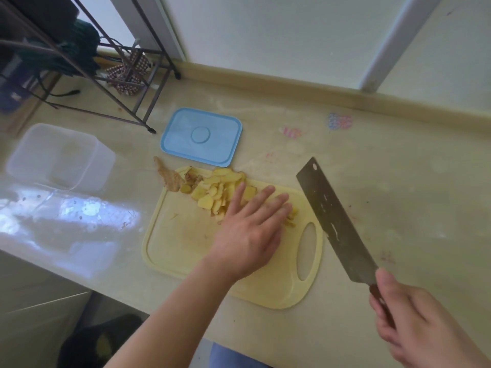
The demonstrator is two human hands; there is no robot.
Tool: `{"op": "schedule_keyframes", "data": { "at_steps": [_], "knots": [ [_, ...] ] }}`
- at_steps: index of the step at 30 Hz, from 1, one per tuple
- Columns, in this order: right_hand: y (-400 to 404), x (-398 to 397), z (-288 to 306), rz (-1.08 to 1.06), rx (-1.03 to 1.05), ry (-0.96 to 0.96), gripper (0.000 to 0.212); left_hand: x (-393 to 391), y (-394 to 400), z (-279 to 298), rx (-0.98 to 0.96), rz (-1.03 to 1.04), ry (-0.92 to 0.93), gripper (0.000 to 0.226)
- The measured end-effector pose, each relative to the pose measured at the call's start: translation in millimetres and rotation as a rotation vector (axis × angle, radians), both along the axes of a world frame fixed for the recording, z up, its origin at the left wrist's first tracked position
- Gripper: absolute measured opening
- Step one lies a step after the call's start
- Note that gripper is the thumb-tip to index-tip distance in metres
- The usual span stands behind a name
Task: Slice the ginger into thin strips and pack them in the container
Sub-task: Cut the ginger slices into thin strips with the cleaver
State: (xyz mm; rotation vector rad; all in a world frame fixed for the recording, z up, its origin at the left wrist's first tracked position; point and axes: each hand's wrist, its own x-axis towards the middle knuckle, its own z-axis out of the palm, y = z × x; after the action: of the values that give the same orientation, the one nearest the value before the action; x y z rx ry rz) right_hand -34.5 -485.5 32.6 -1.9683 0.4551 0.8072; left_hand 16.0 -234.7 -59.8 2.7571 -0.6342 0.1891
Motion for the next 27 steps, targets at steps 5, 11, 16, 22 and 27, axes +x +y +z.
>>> {"op": "schedule_keyframes", "data": {
  "at_steps": [5,11,16,22,27],
  "knots": [
    [-5.7,3.8,-2.3,0.002,0.005,-0.015,0.076,-14.8,-8.4,-7.5,0.154,-0.004,0.129,0.046],
    [-1.2,-12.2,-3.3,0.066,-0.028,-0.047,0.083,-40.4,-3.6,-14.5,0.112,-0.047,0.09,0.042],
    [10.6,-18.5,-0.8,0.054,-0.031,-0.066,0.079,-40.0,-10.2,-14.2,0.291,-0.017,0.178,0.065],
    [30.3,-16.4,4.5,-0.026,0.066,0.011,0.059,-22.3,0.7,-7.7,0.21,-0.049,0.136,0.068],
    [51.7,-26.1,6.4,-0.013,-0.013,-0.088,0.064,-24.5,47.3,-3.2,-0.322,-0.022,-0.134,0.017]
  ]
}}
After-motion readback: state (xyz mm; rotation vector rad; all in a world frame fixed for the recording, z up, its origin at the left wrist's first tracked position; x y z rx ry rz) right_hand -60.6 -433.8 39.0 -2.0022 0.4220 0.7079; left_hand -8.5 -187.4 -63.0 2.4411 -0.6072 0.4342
